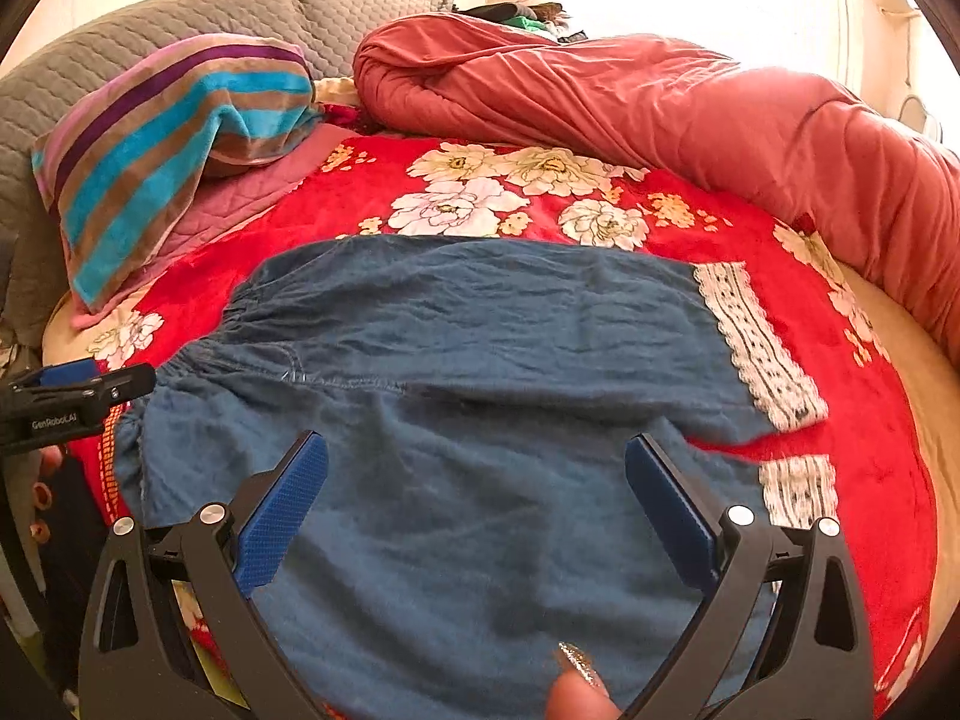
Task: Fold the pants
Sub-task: 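Move both open grippers toward the elastic waistband of the denim pants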
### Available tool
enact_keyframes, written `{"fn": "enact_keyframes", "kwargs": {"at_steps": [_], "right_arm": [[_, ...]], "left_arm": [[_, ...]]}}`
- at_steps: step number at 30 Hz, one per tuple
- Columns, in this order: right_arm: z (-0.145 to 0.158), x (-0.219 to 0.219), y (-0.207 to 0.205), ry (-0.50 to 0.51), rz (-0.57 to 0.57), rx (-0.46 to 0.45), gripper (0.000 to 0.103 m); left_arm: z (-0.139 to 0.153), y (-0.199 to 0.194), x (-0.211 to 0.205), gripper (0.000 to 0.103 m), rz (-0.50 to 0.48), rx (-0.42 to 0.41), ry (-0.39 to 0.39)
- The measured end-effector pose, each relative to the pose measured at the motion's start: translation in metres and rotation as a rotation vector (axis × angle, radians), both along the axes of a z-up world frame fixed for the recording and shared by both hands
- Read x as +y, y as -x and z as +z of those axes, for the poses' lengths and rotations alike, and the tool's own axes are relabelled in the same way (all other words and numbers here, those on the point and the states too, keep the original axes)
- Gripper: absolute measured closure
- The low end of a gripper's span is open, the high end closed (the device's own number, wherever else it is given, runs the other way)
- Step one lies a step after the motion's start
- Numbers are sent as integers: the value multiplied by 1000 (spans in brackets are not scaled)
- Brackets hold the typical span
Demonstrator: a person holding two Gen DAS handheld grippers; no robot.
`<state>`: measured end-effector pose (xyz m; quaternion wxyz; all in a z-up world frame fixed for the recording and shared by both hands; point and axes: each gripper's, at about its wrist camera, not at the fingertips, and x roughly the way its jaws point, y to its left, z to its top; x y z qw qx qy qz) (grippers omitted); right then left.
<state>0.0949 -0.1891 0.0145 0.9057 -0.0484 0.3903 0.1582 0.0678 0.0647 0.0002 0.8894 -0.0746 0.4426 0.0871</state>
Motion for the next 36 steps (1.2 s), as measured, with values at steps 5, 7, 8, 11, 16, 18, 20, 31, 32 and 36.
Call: {"fn": "enact_keyframes", "kwargs": {"at_steps": [5, 7, 8, 11, 16, 18, 20, 31, 32, 36], "right_arm": [[0, 2, -17, 16, 14, 2, 4], [-1, 4, -24, 21, 23, 3, 4], [-1, 4, -28, 20, 28, 6, 4], [0, 7, -41, 36, 34, -5, 4], [-7, 12, -77, -27, 81, 87, 4], [-10, 17, -91, -28, 89, 125, 4], [-12, 21, -103, -32, 102, 147, 4], [-26, 50, -165, 106, 169, 116, 4], [-26, 53, -169, 115, 179, 109, 4], [-31, 60, -189, 134, 204, 110, 4]], "left_arm": [[-2, -20, 9, 9, -1, 10, 24], [-3, -28, 12, 9, 0, 15, 29], [-4, -31, 13, 9, -2, 17, 30], [-6, -42, 16, 9, -6, 23, 27], [-7, -58, 21, 9, -20, 25, 0], [-7, -64, 23, 9, -10, 19, -44], [-9, -72, 29, 9, -13, 23, -26], [-13, -117, 37, 9, -164, -30, 23], [-16, -124, 36, 9, -187, -23, 14], [-28, -143, 31, 16, -227, 22, -15]]}}
